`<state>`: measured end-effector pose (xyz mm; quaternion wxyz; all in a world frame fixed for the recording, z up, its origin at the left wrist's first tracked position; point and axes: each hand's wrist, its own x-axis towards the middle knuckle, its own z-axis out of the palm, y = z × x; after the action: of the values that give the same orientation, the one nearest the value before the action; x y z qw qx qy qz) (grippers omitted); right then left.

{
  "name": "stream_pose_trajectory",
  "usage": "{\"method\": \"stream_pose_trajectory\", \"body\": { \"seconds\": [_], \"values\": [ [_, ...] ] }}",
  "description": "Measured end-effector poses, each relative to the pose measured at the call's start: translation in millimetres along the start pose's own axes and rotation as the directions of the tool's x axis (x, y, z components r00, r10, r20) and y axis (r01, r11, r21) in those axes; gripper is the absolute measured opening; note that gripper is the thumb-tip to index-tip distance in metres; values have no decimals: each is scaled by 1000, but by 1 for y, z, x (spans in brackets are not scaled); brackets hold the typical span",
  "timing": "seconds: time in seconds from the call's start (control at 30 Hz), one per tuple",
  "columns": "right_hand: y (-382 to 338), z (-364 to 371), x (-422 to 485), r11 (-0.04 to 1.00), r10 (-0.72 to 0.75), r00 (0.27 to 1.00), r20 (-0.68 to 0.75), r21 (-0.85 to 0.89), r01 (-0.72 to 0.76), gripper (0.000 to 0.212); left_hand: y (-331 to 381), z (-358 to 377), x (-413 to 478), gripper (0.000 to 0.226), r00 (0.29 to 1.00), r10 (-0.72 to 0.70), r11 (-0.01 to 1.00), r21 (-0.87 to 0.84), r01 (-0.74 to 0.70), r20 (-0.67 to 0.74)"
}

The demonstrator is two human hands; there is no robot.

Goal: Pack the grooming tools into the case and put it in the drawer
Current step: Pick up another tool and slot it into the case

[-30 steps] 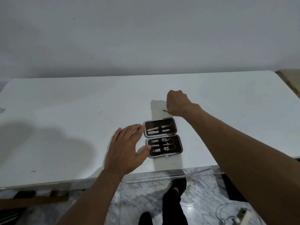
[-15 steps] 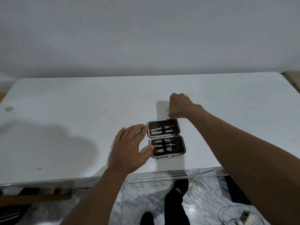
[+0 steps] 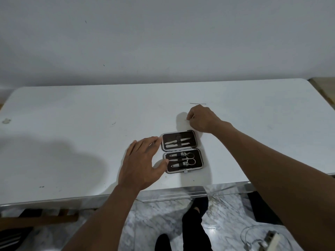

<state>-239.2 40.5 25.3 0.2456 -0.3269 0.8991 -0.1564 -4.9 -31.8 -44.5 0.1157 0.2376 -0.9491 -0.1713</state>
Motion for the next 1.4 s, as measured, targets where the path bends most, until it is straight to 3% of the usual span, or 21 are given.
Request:
{"method": "stream_pose_trajectory", "body": {
  "seconds": [0.43, 0.57, 0.73, 1.03, 1.23, 1.4],
  "values": [
    [22, -1, -35, 972, -98, 995, -7, 214, 97, 41, 1, 0, 1, 65, 1000, -1, 1000, 11, 1, -16],
    [30, -2, -35, 960, -129, 991, -21, 250, 130, 20, 0, 2, 1, 65, 1000, -3, 1000, 17, 3, -15],
    [37, 0, -37, 977, -147, 986, -79, 142, 157, 7, 1, 2, 1, 66, 1000, -7, 1000, 17, 8, -16],
    [44, 0, -40, 942, -296, 951, -90, -189, 276, 17, 2, 1, 2, 65, 1000, -6, 1000, 6, 7, -18],
    [48, 2, -43, 904, -385, 917, -100, -239, 354, 31, 2, 2, 2, 65, 1000, -12, 1000, 11, 12, -16],
    [42, 0, -43, 878, -421, 906, -48, -271, 393, 26, 2, 2, 2, 65, 1000, -13, 1000, 18, 14, -13]
  ]
}}
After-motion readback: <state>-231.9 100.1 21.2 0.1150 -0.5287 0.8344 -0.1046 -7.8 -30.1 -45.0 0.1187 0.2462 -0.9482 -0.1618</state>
